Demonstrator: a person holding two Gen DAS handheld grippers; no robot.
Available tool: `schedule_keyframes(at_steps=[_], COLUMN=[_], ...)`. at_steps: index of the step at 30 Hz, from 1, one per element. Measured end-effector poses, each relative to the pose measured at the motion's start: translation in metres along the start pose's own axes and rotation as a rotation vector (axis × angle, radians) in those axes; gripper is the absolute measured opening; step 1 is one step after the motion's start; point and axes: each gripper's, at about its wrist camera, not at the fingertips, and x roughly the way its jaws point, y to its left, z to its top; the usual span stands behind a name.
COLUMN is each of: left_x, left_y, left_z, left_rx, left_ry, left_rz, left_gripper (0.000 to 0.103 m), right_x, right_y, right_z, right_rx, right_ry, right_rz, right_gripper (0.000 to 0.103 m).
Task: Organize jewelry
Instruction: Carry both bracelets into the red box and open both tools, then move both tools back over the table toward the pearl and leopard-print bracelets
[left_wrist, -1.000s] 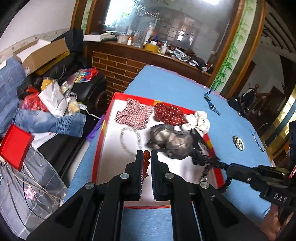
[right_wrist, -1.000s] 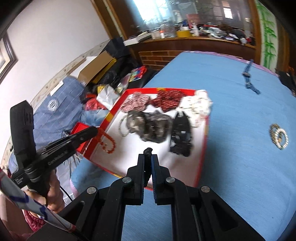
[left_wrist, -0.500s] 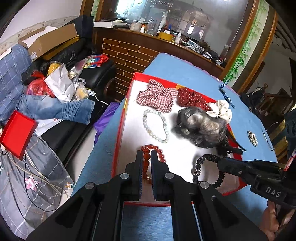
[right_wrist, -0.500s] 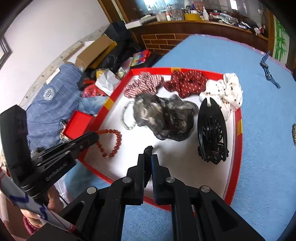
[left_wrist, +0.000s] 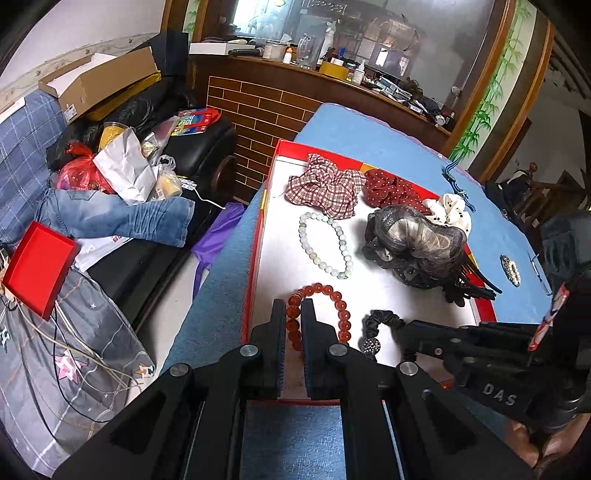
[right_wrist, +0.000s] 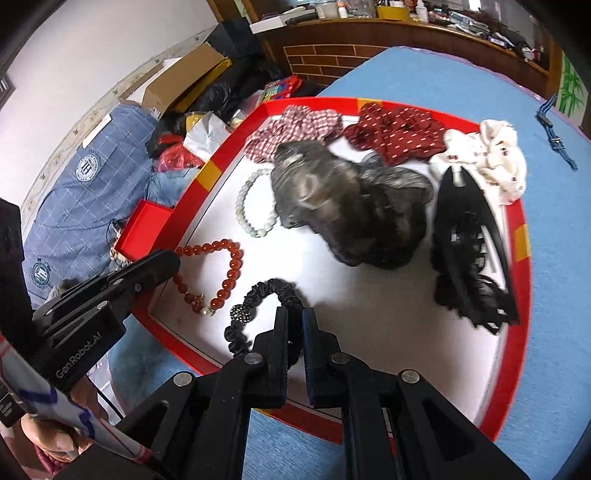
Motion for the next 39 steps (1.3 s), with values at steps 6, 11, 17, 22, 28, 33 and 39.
schedule_keyframes(at_steps=[6, 11, 17, 22, 28, 33, 39], left_x=[-0.004, -0.008, -0.018, -0.024, -0.027, -0.027, -0.026], left_y=[-0.003, -0.008, -0.020, -0.039, -0.075, -0.114, -0.161], left_z=[0.001, 0.003, 0.005, 0.007, 0.005, 0.000, -0.008], left_rx=[0.023, 0.028, 0.040, 0.070, 0.127, 0.194, 0.271], left_ry=[-0.014, -0.019, -0.040, -0.048, -0.040, -0.028, -0.008], left_rz=[0.002, -0.001, -0.002, -0.018, -0.055, -0.091, -0.131], left_gripper=[0.008, 0.014, 0.017, 0.017, 0.018, 0.018, 0.019], right_x=[-0.002, -0.012, -0.032, -0.054, -0.081, -0.102, -0.127], right_y=[-0.004, -0.008, -0.015, -0.027, -0.054, -0.079, -0.113], right_z=[0.001, 0.000, -0.003, -0.010, -0.025, -0.036, -0.051], right_rx=[0.001, 0.010, 0.026, 0.048, 0.107, 0.163, 0.226], right_ry=[-0.003, -0.021, -0.061, -0.096, -0.131, -0.164, -0.201], right_rz=[0.025, 0.037, 0.048, 0.040, 0.024, 0.012, -0.005], right_gripper=[0.011, 0.013, 0.015, 0.015, 0.017, 0.018, 0.018])
